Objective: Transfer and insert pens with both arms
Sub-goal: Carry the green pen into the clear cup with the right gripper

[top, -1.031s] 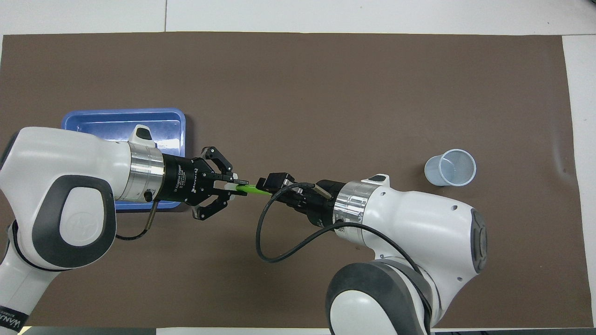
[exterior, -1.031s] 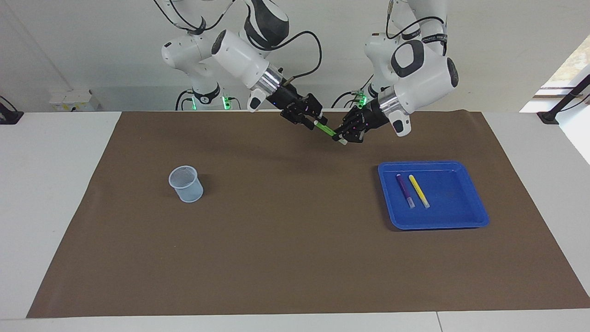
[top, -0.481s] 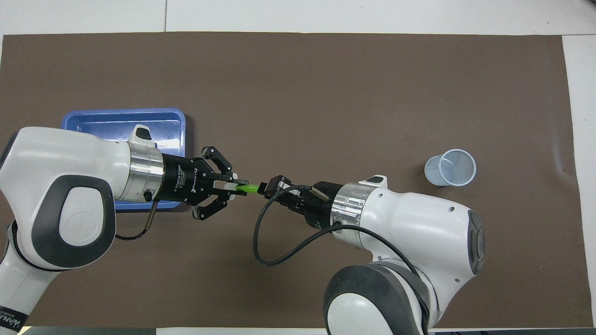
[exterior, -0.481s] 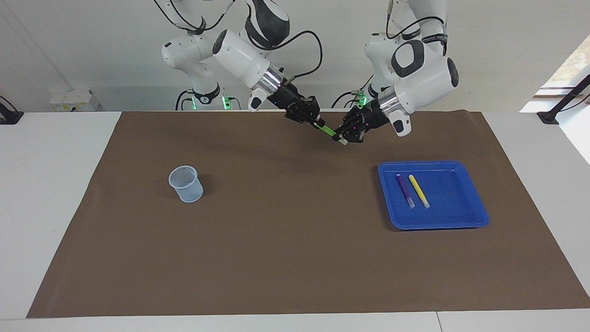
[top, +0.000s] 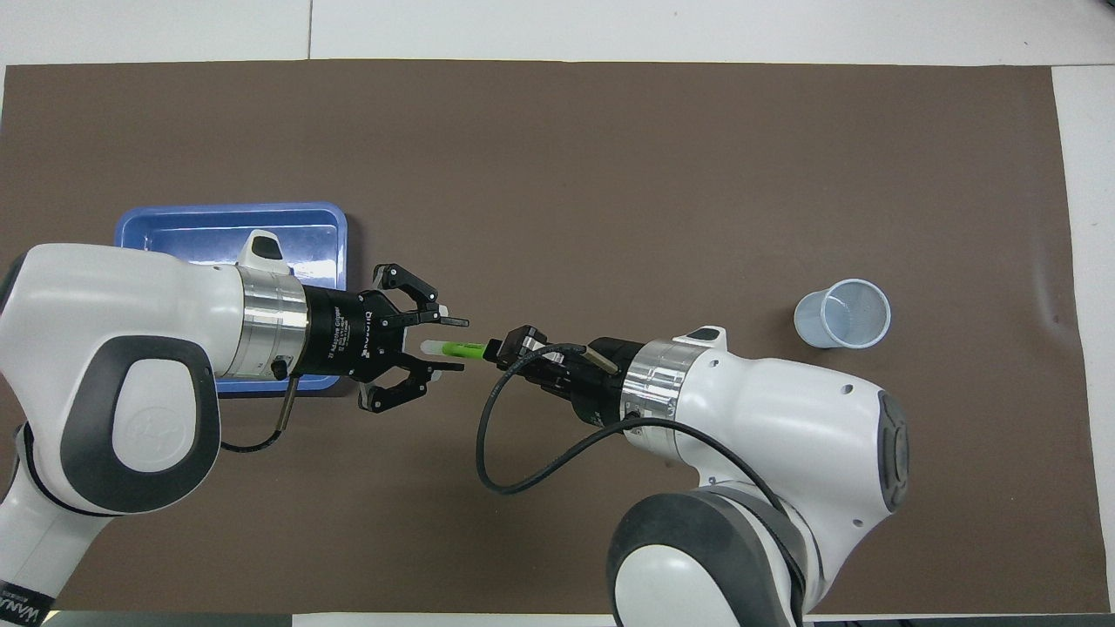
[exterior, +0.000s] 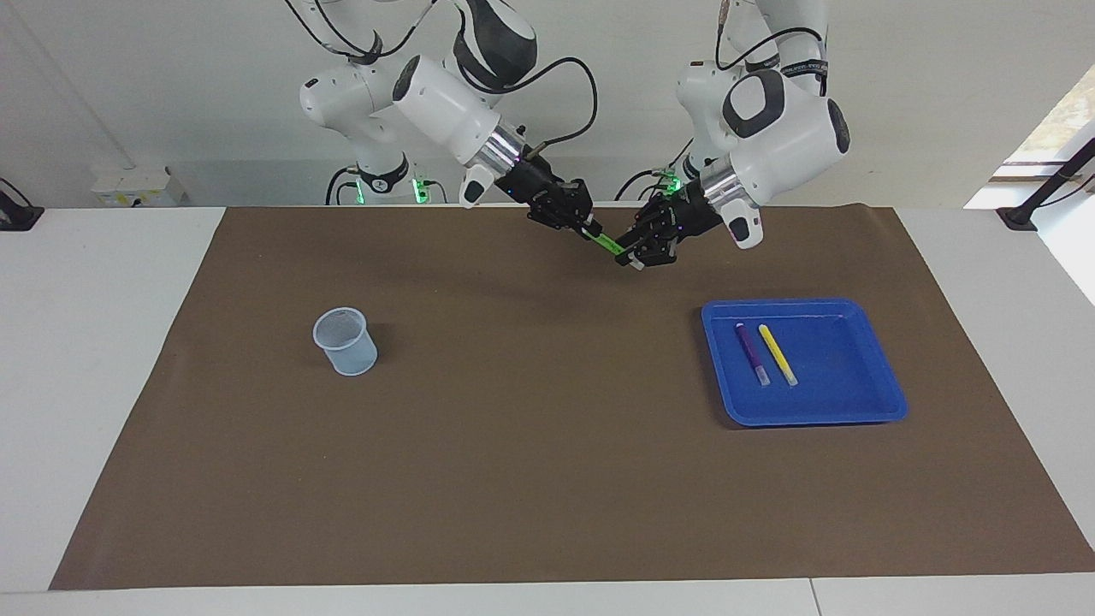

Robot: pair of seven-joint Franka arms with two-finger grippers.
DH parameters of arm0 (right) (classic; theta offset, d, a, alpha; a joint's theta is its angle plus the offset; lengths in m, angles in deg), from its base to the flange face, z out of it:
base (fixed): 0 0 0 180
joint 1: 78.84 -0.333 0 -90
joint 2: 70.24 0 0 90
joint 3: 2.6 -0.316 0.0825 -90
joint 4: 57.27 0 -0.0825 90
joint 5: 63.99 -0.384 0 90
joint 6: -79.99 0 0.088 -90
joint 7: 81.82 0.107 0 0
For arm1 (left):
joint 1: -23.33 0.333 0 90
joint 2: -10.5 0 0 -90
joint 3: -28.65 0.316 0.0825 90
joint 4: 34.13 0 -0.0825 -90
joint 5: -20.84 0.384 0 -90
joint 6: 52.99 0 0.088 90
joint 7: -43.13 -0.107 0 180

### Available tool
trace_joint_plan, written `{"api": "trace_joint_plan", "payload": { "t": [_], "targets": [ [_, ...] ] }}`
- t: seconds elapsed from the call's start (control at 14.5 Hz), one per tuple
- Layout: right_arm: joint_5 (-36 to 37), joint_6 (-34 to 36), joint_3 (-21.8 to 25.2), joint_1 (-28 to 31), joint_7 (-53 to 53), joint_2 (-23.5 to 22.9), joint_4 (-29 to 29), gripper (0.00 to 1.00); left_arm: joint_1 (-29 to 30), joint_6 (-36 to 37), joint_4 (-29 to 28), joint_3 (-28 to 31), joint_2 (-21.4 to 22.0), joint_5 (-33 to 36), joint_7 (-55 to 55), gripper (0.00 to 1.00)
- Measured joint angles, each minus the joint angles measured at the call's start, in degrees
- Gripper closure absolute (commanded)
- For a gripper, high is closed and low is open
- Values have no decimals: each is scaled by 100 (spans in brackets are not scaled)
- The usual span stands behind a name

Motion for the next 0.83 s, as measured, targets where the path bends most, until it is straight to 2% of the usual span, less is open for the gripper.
{"api": "trace_joint_plan", "payload": {
  "t": [0.14, 0.21, 0.48, 0.69, 0.83],
  "targets": [
    [440, 276, 6, 140, -11, -5, 23, 100, -3, -22, 0, 7, 22, 0, 14, 0],
    [851, 660, 9, 339, -14, -6, 108, 100, -3, -32, 0, 17, 22, 0, 15, 0],
    [2534, 3155, 38, 1566, -256, -57, 1208, 100, 90, -58, -1, 62, 22, 37, 8, 0],
    [3440, 4657, 59, 2370, -1260, -277, 2114, 100, 251, -56, -4, 69, 22, 507, -106, 0],
    [4277, 5101, 67, 2690, -2244, -424, 2386, 100, 387, -54, -10, 72, 22, 969, -282, 0]
  ]
}}
